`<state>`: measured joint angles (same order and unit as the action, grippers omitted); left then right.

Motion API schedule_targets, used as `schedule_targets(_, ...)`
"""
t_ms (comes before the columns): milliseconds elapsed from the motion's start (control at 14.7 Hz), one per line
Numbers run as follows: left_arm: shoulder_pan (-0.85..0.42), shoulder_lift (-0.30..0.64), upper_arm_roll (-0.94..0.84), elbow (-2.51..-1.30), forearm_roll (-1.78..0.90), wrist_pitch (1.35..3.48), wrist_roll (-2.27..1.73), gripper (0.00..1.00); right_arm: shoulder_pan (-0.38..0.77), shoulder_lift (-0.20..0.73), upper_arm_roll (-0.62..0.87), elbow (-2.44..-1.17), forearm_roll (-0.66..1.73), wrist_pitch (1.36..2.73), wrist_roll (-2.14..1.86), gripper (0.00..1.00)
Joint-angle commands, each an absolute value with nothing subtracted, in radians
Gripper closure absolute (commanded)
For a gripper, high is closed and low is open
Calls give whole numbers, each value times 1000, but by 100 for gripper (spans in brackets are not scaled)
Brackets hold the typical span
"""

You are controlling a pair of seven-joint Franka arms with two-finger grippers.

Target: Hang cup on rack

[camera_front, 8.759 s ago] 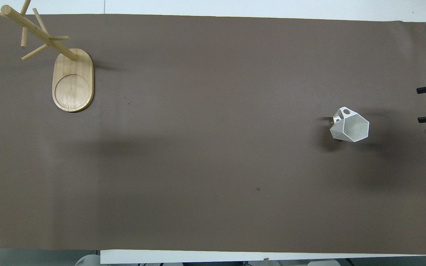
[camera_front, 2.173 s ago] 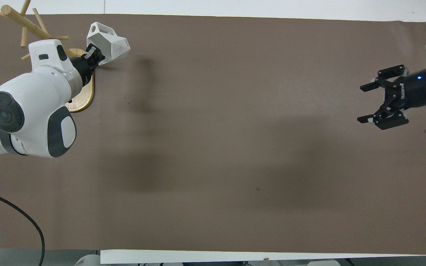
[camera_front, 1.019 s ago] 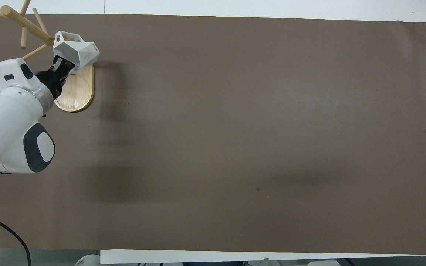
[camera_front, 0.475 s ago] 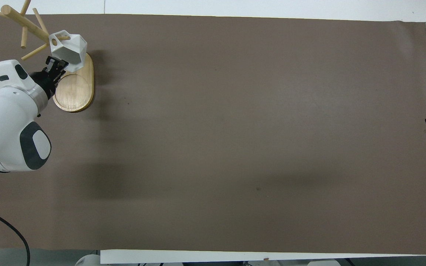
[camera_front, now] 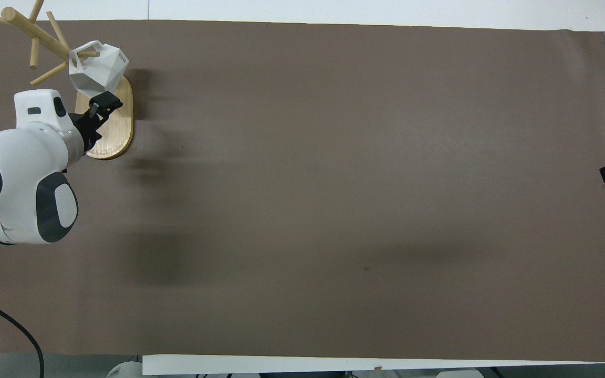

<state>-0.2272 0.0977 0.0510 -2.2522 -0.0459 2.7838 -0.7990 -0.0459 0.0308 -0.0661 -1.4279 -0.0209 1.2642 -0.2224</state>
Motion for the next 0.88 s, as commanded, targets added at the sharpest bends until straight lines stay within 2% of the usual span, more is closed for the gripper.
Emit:
schedule_targets(0, -239, 26, 57, -2148, -22, 2474, -662, 0, -48, 18, -58, -1448, -38, 1282, -209, 0)
schedule_targets(136, -221, 28, 58, -1977, 18, 2181, -544, 0, -43, 18, -58, -1445, -40, 1282, -209, 0)
schedule_targets(272, -152, 49, 57, -1832, 20, 1987, -429, 1, -43, 18, -58, -1447, -40, 1282, -209, 0)
schedule_targets(407, -109, 38, 57, -1777, 18, 1880, -336, 0, -41, 18, -58, -1447, -40, 1284, -209, 0)
schedule_targets(543, -115, 35, 58, -1731, 32, 1820, -170, 0, -48, 18, -58, -1447, -38, 1284, -209, 0)
schedule_targets(679, -114, 57, 55, -1628, 35, 1673, -108, 0, -54, 18, -58, -1448, -37, 1284, -210, 0)
schedule_targets(815, -107, 64, 57, -1594, 25, 1603, -22, 0, -54, 18, -58, -1448, -37, 1285, -209, 0)
